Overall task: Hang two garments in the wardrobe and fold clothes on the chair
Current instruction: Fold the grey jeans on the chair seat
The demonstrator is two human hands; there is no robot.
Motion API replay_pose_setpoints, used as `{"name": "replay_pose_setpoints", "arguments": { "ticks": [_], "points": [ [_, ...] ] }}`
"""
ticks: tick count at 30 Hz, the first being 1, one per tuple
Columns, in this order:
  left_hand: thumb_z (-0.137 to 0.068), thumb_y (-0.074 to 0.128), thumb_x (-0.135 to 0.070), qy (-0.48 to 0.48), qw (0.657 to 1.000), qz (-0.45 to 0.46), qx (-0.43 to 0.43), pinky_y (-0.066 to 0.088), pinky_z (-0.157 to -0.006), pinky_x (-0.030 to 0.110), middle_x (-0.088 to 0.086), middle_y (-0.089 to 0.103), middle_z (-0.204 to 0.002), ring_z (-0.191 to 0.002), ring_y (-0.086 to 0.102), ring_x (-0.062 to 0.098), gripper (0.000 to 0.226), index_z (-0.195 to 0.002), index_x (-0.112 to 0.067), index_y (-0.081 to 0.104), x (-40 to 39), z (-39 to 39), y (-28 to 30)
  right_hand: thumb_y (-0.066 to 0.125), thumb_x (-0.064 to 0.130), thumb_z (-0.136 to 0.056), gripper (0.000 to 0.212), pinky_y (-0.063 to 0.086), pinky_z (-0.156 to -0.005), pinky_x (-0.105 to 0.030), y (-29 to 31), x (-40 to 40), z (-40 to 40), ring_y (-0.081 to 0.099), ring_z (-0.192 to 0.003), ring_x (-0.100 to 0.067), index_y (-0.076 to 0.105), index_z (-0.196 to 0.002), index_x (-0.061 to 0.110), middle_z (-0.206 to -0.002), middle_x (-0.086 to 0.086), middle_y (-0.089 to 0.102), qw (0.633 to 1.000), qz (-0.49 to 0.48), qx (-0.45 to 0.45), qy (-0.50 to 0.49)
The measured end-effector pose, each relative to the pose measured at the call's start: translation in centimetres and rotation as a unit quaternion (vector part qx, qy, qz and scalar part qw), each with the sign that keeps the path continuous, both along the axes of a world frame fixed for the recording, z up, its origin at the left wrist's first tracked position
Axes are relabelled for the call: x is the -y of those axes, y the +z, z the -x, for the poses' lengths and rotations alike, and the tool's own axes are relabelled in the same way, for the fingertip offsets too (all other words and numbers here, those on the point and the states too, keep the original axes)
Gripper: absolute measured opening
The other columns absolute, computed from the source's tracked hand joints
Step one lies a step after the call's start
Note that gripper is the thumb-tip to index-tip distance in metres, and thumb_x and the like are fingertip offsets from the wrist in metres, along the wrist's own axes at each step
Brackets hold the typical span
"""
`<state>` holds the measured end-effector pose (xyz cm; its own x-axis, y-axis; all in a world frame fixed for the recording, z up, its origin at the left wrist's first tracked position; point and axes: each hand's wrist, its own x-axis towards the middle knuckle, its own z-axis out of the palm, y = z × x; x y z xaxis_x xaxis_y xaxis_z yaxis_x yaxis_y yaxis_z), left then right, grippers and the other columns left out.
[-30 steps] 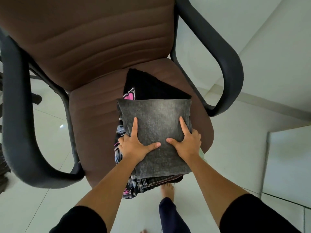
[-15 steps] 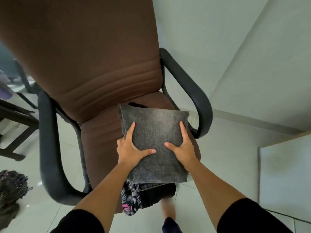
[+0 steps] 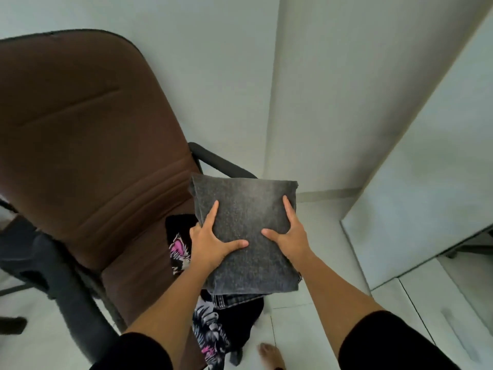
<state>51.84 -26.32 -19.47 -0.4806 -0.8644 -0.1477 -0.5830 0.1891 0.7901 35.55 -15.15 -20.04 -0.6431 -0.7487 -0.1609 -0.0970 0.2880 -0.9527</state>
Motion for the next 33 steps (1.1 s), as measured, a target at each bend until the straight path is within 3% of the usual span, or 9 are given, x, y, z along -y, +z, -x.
{"name": "replay_pose_setpoints", "arguments": {
  "ticks": [9,19,28,33],
  "points": [
    [-0.046,0.087,-0.052,-0.236,0.970,-0.039,-0.048,0.036,-0.106,0.042,0.008,0.038,-0.141,-0.130,0.040,0.027,0.122,-0.146,-0.045,0.017,-12.4,4.3,3.3,0.079,0.021,-0.073,0.096,0.040,-0.107,-0.039,3.8,-18.3,-2.1,0.044,-0.129,-0.017,0.020,-0.145,0.045,-0.148,0.004,0.037,0.973,0.006,0.001,-0.230],
    [-0.047,0.088,-0.049,-0.466,0.881,-0.045,-0.070,0.036,-0.106,0.041,0.006,0.037,-0.141,-0.129,0.040,0.025,0.122,-0.145,-0.046,0.016,-31.9,12.4,5.2,0.079,0.022,-0.072,0.096,0.040,-0.106,-0.036,6.2,-40.5,-3.1,0.042,-0.130,-0.020,0.020,-0.144,0.048,-0.150,0.001,0.034,0.880,0.005,-0.016,-0.475],
    [-0.050,0.088,-0.046,-0.584,0.805,-0.072,-0.072,0.038,-0.105,0.040,0.007,0.039,-0.139,-0.127,0.042,0.024,0.119,-0.145,-0.043,0.017,-52.0,15.1,4.7,0.079,0.017,-0.073,0.095,0.041,-0.105,-0.039,6.5,-60.2,-5.7,0.042,-0.130,-0.021,0.023,-0.143,0.048,-0.150,0.001,0.033,0.804,0.012,0.008,-0.595],
    [-0.050,0.087,-0.049,-0.627,0.775,-0.061,-0.056,0.037,-0.106,0.040,0.007,0.040,-0.138,-0.128,0.042,0.025,0.119,-0.146,-0.042,0.016,-59.3,17.0,3.4,0.080,0.019,-0.072,0.095,0.039,-0.108,-0.043,5.3,-66.8,-5.9,0.042,-0.131,-0.020,0.024,-0.142,0.050,-0.150,0.002,0.036,0.769,0.011,0.010,-0.639]
  ]
}}
